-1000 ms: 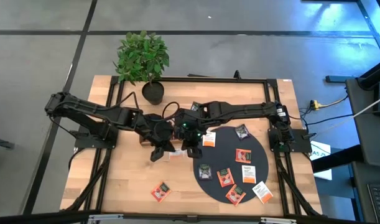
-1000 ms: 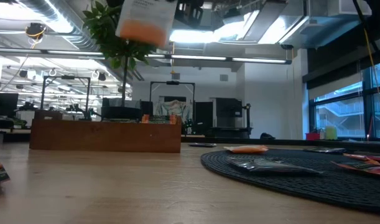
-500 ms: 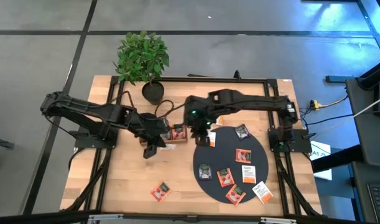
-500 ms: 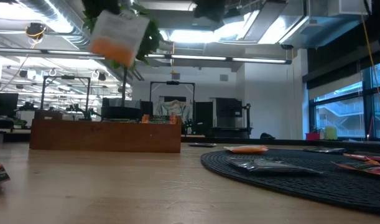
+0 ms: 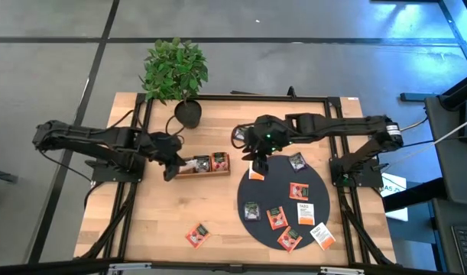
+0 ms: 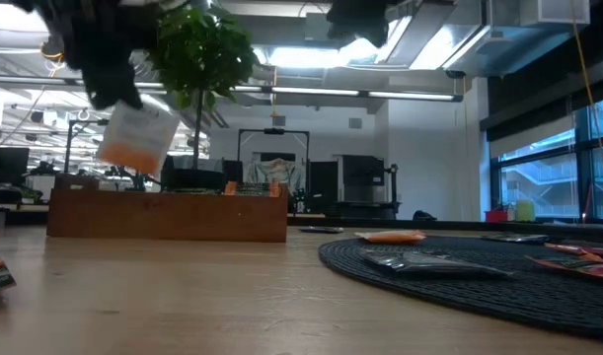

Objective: Pick & Place Tea
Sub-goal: Put the white tea bag into the left section of the wooden organizer

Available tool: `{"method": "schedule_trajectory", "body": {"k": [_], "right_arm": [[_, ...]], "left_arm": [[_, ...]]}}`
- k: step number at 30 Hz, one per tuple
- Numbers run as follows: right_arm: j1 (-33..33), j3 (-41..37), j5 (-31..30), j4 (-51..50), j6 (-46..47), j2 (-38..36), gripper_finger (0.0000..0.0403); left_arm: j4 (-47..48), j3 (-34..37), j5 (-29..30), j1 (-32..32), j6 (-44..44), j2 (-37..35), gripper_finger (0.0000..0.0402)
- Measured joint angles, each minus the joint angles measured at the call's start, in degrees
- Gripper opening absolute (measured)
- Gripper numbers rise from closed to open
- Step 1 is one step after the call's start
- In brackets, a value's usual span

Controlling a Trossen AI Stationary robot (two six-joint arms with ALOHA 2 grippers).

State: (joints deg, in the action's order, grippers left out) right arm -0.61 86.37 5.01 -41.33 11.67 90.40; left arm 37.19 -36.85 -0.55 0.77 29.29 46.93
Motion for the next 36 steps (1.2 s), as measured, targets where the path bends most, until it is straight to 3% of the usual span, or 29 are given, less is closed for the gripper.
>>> {"method": "schedule_trajectory", "body": {"k": [7,14,23,30,36], "right_arm": [[1.1,-3.7,0.0,2.4,3.4,-0.2,0.0129],[1.1,-3.8,0.1,3.6,3.3,0.0,0.0129],[1.1,-3.8,0.1,3.9,3.3,0.0,0.0129],[1.1,-3.8,0.1,3.9,3.3,0.0,0.0129],[1.1,-3.8,0.1,3.9,3.3,0.0,0.0129]], "left_arm": [[-0.5,6.4,0.5,-5.3,-0.6,-2.5,0.0002],[-1.5,8.1,0.9,-8.6,-2.9,-2.2,0.0004],[-1.5,8.1,6.9,-9.6,-3.1,-2.2,0.0007],[-1.6,8.1,7.1,-9.6,-3.1,-2.2,0.0007],[-1.6,8.1,7.1,-9.6,-2.6,-2.2,0.0033]]}}
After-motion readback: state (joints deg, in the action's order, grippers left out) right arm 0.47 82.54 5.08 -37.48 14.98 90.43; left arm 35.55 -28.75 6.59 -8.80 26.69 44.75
